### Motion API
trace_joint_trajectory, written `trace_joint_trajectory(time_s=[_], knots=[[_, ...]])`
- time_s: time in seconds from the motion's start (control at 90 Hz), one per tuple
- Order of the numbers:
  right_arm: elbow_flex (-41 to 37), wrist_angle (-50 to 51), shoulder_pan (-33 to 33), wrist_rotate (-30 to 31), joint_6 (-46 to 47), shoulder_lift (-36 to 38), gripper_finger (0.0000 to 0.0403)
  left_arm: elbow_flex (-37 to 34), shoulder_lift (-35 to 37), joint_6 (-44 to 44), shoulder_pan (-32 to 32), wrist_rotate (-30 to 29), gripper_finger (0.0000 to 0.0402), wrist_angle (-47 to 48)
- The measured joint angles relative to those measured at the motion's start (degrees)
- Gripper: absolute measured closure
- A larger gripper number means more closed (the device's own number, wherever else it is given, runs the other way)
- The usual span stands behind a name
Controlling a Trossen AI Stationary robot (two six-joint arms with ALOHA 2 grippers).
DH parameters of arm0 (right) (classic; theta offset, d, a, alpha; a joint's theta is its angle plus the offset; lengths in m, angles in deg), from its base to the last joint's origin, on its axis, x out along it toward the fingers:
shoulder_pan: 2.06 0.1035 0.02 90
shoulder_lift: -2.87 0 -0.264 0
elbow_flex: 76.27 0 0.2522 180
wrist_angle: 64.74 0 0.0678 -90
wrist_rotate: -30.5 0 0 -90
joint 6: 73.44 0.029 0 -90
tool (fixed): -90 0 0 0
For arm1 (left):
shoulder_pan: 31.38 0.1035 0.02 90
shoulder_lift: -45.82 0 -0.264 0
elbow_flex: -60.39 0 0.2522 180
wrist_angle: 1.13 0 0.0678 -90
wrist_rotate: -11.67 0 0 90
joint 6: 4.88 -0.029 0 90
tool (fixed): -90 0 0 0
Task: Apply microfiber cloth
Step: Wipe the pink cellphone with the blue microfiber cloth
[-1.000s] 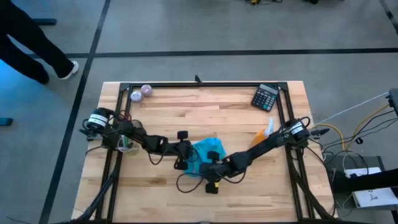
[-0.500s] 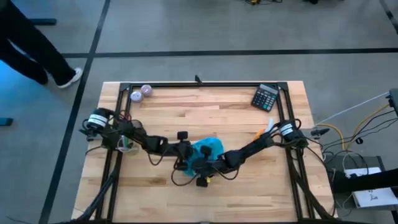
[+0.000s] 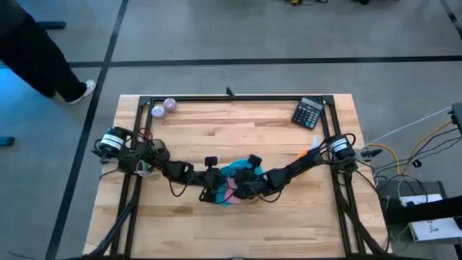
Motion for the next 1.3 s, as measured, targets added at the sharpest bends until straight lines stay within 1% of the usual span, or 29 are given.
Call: trace_joint_trajectory(time_s=[0.156, 0.278, 0.378, 0.489, 0.556, 0.667, 0.744, 0.833, 0.956, 1.078, 1.189, 1.3], knots=[[-3.2, -3.44, -0.11, -0.15, 2.88, 0.31, 0.0403, -0.07, -0.07, -0.9, -0.09, 0.62, 0.0327, -1.43], [-3.97, -3.87, -0.13, -0.86, 3.51, 0.47, 0.0403, -0.09, -0.09, -1.3, -0.17, -0.27, 0.0327, -1.58], [-3.8, -1.41, -0.6, -1.44, -1.33, 1.88, 0.0403, -0.07, -0.05, -3.36, -0.02, -3.03, 0.0327, -1.57], [-4.31, 4.82, -1.72, -3.5, -7.71, 6.13, 0.0403, -0.09, 1.03, -5.59, 0.38, -7.56, 0.0327, -1.29], [-4.41, 7.01, -2.15, -6.43, -12.85, 9.35, 0.0403, 0.39, 1.78, -6.4, 0.97, -10.52, 0.0327, -1.49], [-4.08, 12.58, -2.6, -11.79, -19.42, 15.07, 0.04, 0.62, 1.86, -6.99, 2.65, -11.4, 0.0327, -1.56], [-4.17, 16.16, -2.73, -15.17, -21.68, 16.52, 0.0381, 0.58, 1.41, -6.27, 3.61, -11.32, 0.0327, -1.34], [-4.19, 16.65, -2.48, -17.57, -23.25, 17.2, 0.0341, 0.38, 0.3, -4.86, 4.24, -10.69, 0.0327, -1.24], [-4.02, 15.61, -0.81, -18.74, -24.36, 14.51, 0.0278, 0.3, -1.41, -3.38, 4.37, -9.02, 0.0327, -1.52], [-4.05, 15.98, 0.85, -18.76, -23.98, 11.61, 0.0232, 0.26, -2.13, -1.96, 4.35, -8.36, 0.0327, -1.74], [-3.22, 14.13, 2.1, -17.05, -23.56, 9.03, 0.0209, 0.23, -2.27, -0.8, 4.26, -7.81, 0.0327, -1.86], [-1.74, 10.4, 2.54, -17.12, -22.63, 7.34, 0.0202, 0.23, -2.27, -0.39, 4.24, -4.71, 0.0327, -2.18]])
